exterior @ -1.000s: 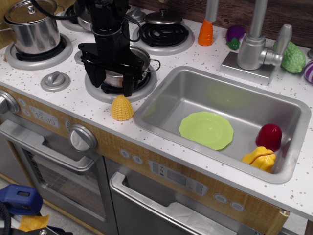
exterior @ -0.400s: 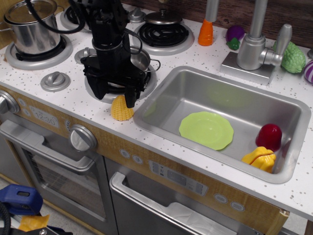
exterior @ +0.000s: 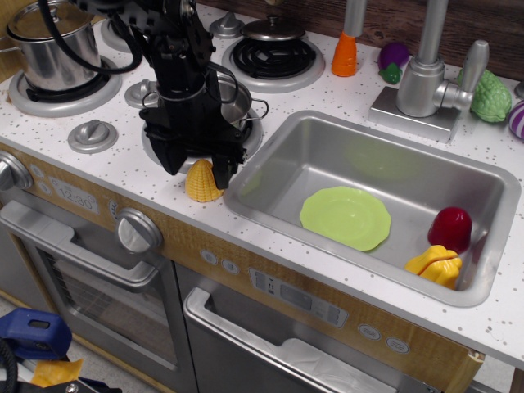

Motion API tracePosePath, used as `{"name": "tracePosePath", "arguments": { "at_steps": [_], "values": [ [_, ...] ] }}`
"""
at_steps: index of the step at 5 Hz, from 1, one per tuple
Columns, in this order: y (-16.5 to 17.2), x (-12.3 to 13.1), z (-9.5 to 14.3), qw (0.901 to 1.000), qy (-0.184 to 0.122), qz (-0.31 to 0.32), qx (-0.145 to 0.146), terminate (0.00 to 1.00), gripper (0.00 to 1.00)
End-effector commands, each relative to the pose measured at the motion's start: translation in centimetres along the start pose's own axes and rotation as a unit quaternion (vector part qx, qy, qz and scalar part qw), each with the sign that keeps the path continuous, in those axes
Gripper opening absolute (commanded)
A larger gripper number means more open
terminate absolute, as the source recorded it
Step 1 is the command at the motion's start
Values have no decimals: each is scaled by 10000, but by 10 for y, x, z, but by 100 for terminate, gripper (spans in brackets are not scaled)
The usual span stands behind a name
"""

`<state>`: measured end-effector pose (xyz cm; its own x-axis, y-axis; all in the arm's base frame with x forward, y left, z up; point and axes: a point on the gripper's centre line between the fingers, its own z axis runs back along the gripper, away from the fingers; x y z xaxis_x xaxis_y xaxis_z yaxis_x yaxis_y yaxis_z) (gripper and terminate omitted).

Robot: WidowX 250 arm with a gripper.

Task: Put corn in pan which is on stove

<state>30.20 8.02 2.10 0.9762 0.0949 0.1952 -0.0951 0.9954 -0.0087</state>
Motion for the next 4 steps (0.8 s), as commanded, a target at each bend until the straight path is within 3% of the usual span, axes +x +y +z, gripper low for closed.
{"name": "tracePosePath", "arguments": {
  "at_steps": [1,2,3,4],
  "values": [
    [14,12,3,9996,-253,88,-127,0,100],
    [11,7,-4,9991,-393,177,-48,0,100],
    [10,6,-5,9986,-478,204,-4,0,0],
    [5,10,4,9990,-417,147,92,0,0]
  ]
}}
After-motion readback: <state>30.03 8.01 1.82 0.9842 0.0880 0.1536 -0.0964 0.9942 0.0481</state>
